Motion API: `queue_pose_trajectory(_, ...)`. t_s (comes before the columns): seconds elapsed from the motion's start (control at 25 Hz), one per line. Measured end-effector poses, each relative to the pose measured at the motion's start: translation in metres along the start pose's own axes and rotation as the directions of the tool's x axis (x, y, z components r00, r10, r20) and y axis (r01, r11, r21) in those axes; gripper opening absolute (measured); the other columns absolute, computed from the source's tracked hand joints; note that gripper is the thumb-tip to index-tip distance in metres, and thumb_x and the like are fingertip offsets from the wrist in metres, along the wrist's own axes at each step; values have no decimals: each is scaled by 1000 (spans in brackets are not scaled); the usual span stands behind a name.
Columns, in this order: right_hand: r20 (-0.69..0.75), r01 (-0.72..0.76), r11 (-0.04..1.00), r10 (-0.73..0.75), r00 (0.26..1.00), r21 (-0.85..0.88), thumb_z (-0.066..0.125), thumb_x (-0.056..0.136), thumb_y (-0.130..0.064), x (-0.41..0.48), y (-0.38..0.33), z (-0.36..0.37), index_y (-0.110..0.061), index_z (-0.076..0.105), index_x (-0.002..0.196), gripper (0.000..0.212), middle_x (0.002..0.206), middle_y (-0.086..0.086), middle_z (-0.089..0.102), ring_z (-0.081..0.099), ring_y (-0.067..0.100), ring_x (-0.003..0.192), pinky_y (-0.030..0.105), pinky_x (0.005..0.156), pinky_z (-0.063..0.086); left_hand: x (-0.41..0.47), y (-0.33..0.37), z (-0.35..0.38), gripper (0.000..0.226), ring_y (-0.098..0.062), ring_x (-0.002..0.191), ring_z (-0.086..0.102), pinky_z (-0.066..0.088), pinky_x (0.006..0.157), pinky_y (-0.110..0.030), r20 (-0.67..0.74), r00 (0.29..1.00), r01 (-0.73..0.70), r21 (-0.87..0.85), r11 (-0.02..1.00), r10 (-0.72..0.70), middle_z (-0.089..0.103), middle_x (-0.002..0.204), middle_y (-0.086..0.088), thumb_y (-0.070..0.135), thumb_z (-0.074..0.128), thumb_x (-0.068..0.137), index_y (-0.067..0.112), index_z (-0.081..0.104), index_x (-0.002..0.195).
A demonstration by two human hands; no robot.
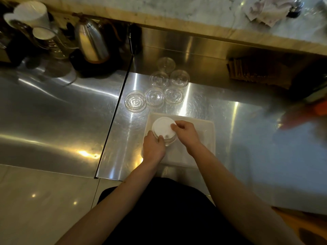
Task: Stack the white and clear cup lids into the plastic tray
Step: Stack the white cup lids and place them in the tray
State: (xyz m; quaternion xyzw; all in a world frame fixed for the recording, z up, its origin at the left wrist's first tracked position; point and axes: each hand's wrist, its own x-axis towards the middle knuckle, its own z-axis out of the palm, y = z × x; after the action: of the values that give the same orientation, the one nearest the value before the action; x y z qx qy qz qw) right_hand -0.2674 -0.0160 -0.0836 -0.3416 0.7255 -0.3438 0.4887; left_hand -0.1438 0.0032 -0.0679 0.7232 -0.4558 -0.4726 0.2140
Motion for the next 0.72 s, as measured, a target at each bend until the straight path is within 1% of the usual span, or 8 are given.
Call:
queue_pose_trajectory(0.08, -3, -6, 1000, 6, 1000, -27, 61, 91, -23, 0, 0, 0, -15, 72, 108, 22, 106, 2, 72, 65, 20, 102, 44, 96, 52, 0, -1, 1, 30, -34, 111, 58, 49, 94, -48, 1, 1000, 7, 3, 1000, -7, 62, 121, -16, 20, 51, 95, 3, 54, 120)
queue_pose_trajectory(0.2, 15, -8, 999, 8, 1000, -33, 61, 90, -24, -2, 5, 1, -15, 71, 110, 24, 107, 2, 72, 66, 21, 102, 49, 94, 53, 0, -4, 2, 35, -34, 115, 58, 48, 98, -48, 5, 1000, 13, -21, 1000, -13, 61, 125, -14, 15, 52, 91, 6, 52, 125)
queue_pose_trajectory(0.32, 19, -11, 999, 12, 1000, -31, 60, 91, -27, -3, 7, 2, -17, 70, 112, 25, 109, 1, 71, 65, 20, 102, 50, 93, 54, 0, -5, 2, 42, -32, 119, 56, 47, 100, -48, 7, 1000, -13, -38, 999, 13, 60, 129, -12, 13, 52, 90, 10, 50, 131)
queue_pose_trajectory(0.44, 22, -35, 999, 35, 999, -22, 60, 92, -30, -5, 6, 1, -17, 69, 116, 29, 111, 0, 71, 64, 18, 104, 49, 95, 53, -4, -6, 2, 56, -32, 137, 42, 35, 114, -43, 5, 994, -106, 55, 993, 106, 44, 149, -15, 11, 50, 95, 8, 33, 149)
queue_pose_trajectory(0.48, 24, -40, 999, 40, 999, -23, 59, 92, -30, -5, 5, 1, -17, 69, 117, 30, 112, -1, 70, 64, 17, 104, 49, 95, 53, -5, -6, 2, 59, -30, 141, 37, 30, 116, -38, 3, 990, -144, 85, 986, 144, 38, 154, -14, 10, 49, 97, 7, 28, 152)
queue_pose_trajectory(0.56, 27, -46, 998, 47, 999, -31, 59, 93, -30, -5, 5, -1, -17, 69, 117, 28, 110, -1, 70, 63, 17, 103, 48, 95, 53, -4, -7, 2, 59, -30, 142, 35, 27, 115, -34, 12, 981, -195, 145, 970, 196, 35, 155, -15, 9, 47, 98, 5, 25, 152)
queue_pose_trajectory(0.64, 20, -44, 998, 45, 999, -38, 59, 93, -29, -6, 4, -1, -17, 69, 115, 27, 107, -1, 70, 64, 17, 101, 47, 94, 54, -1, -5, 1, 58, -30, 144, 32, 25, 117, -34, 42, 982, -188, 173, 967, 183, 32, 157, -15, 11, 44, 100, 4, 23, 153)
queue_pose_trajectory(0.72, 15, -34, 998, 35, 999, -60, 58, 93, -30, -5, 4, 0, -17, 69, 113, 26, 105, 0, 70, 64, 17, 100, 48, 93, 54, 0, -3, 1, 58, -30, 146, 30, 24, 117, -34, 55, 986, -162, 155, 974, 155, 29, 159, -15, 11, 42, 101, 4, 19, 154)
